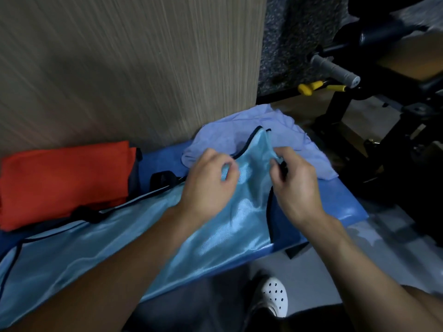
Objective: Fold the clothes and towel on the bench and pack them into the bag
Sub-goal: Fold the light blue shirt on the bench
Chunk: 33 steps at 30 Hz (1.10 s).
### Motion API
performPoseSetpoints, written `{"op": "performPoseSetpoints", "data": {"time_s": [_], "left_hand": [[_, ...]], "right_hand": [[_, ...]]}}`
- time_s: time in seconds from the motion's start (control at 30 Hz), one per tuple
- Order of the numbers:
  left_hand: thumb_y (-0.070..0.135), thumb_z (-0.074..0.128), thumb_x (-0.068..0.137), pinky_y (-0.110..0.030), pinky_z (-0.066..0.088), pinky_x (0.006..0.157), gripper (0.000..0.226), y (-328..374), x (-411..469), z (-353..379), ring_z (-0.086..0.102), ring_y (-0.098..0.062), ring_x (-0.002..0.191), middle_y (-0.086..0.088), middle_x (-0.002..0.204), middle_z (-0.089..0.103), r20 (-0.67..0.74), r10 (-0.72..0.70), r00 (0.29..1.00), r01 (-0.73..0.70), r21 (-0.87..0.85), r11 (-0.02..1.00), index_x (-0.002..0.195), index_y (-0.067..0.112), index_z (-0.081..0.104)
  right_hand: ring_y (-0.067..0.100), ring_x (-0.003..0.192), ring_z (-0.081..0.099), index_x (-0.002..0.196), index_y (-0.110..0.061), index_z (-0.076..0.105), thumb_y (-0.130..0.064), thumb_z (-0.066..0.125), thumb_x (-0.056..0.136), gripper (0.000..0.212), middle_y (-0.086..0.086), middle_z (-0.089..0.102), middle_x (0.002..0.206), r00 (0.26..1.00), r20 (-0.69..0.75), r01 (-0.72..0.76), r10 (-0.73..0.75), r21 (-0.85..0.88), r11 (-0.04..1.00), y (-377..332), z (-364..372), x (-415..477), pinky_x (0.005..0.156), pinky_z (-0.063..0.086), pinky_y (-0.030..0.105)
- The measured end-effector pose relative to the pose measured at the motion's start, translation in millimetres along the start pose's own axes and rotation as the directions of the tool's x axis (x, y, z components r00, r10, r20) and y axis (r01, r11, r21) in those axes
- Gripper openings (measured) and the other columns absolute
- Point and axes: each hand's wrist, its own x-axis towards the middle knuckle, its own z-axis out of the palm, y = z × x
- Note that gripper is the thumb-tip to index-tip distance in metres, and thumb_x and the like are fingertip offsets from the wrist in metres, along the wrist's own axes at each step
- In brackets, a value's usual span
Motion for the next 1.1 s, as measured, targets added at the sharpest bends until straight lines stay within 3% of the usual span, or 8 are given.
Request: {"op": "performPoseSetpoints", "data": {"time_s": [0.13, 0.37, 0.47, 0.63, 0.8, 0.9, 1.0, 1.1], "left_hand": [[0.055, 0.056, 0.093, -0.036, 0.058, 0.077, 0.047, 45, 32, -21, 0.072, -0.02, 0.079, -0.004, 0.088, 0.074, 0.521, -0.404, 0.752, 0.644, -0.451, 0.618, 0.095, 0.01, 0.07], [0.006, 0.053, 0.094, -0.039, 0.049, 0.067, 0.015, 10, 12, -36, 0.059, -0.027, 0.075, -0.015, 0.076, 0.058, 0.36, -0.532, 0.766, 0.632, -0.569, 0.525, 0.084, 0.0, 0.062], [0.005, 0.045, 0.1, -0.053, 0.055, 0.088, 0.027, -3, -6, -44, 0.068, -0.04, 0.098, -0.028, 0.108, 0.068, 0.397, -0.591, 0.702, 0.674, -0.637, 0.373, 0.112, -0.012, 0.061], [0.013, 0.041, 0.104, -0.05, 0.06, 0.073, 0.025, -28, -33, -50, 0.074, -0.029, 0.087, -0.016, 0.101, 0.075, 0.48, -0.629, 0.612, 0.756, -0.59, 0.284, 0.107, 0.007, 0.065], [0.012, 0.05, 0.1, -0.055, 0.059, 0.083, 0.02, -45, -44, -47, 0.072, -0.034, 0.095, -0.02, 0.107, 0.073, 0.403, -0.704, 0.585, 0.777, -0.528, 0.344, 0.107, 0.005, 0.067], [0.014, 0.061, 0.09, -0.043, 0.058, 0.077, 0.018, -47, -46, -42, 0.064, -0.03, 0.085, -0.012, 0.088, 0.063, 0.133, -0.662, 0.738, 0.659, -0.354, 0.664, 0.105, 0.003, 0.057], [0.014, 0.061, 0.082, -0.039, 0.044, 0.084, 0.036, -41, -48, -41, 0.053, -0.031, 0.099, -0.011, 0.108, 0.055, -0.241, -0.144, 0.96, 0.182, 0.143, 0.973, 0.116, 0.005, 0.054], [0.013, 0.055, 0.083, -0.043, 0.04, 0.103, 0.047, -37, -40, -29, 0.048, -0.029, 0.129, -0.008, 0.141, 0.052, 0.05, 0.284, 0.958, -0.286, 0.296, 0.911, 0.129, 0.012, 0.059]], "right_hand": [[0.025, 0.081, 0.06, 0.11, -0.013, 0.062, -0.019, 0.054, 0.093, 0.019, 0.004, 0.065, 0.096, 0.983, 0.066, 0.175, -0.17, -0.089, 0.98, -20, 18, -7, 0.067, 0.049, 0.042], [0.021, 0.085, 0.059, 0.108, -0.011, 0.066, -0.033, 0.05, 0.095, 0.03, 0.0, 0.064, 0.094, 0.901, 0.222, 0.388, -0.374, -0.021, 0.922, -45, 37, -24, 0.074, 0.045, 0.037], [0.024, 0.091, 0.059, 0.108, -0.014, 0.065, -0.031, 0.04, 0.097, 0.033, 0.001, 0.065, 0.098, 0.948, 0.185, 0.28, -0.257, -0.111, 0.953, -38, 33, -25, 0.08, 0.045, 0.042], [0.034, 0.098, 0.056, 0.121, -0.016, 0.056, -0.034, 0.038, 0.098, 0.034, 0.008, 0.051, 0.114, 0.936, 0.326, -0.044, 0.132, -0.264, 0.964, -23, 33, -32, 0.078, 0.049, 0.042], [0.034, 0.101, 0.052, 0.113, -0.017, 0.056, -0.04, 0.048, 0.095, 0.031, 0.008, 0.055, 0.112, 0.897, 0.431, 0.113, 0.099, -0.441, 0.89, -20, 39, -46, 0.079, 0.045, 0.043], [0.032, 0.106, 0.051, 0.124, -0.02, 0.053, -0.043, 0.051, 0.093, 0.038, 0.006, 0.053, 0.117, 0.89, 0.448, 0.172, 0.082, -0.496, 0.851, -21, 41, -50, 0.084, 0.042, 0.043], [0.03, 0.106, 0.051, 0.136, -0.022, 0.043, -0.044, 0.053, 0.091, 0.05, 0.006, 0.049, 0.119, 0.893, 0.447, 0.19, 0.052, -0.48, 0.856, -23, 41, -53, 0.085, 0.043, 0.043], [0.031, 0.105, 0.052, 0.14, -0.022, 0.038, -0.04, 0.057, 0.091, 0.056, 0.007, 0.048, 0.118, 0.869, 0.493, 0.164, 0.048, -0.377, 0.912, -24, 38, -53, 0.085, 0.047, 0.044]]}}
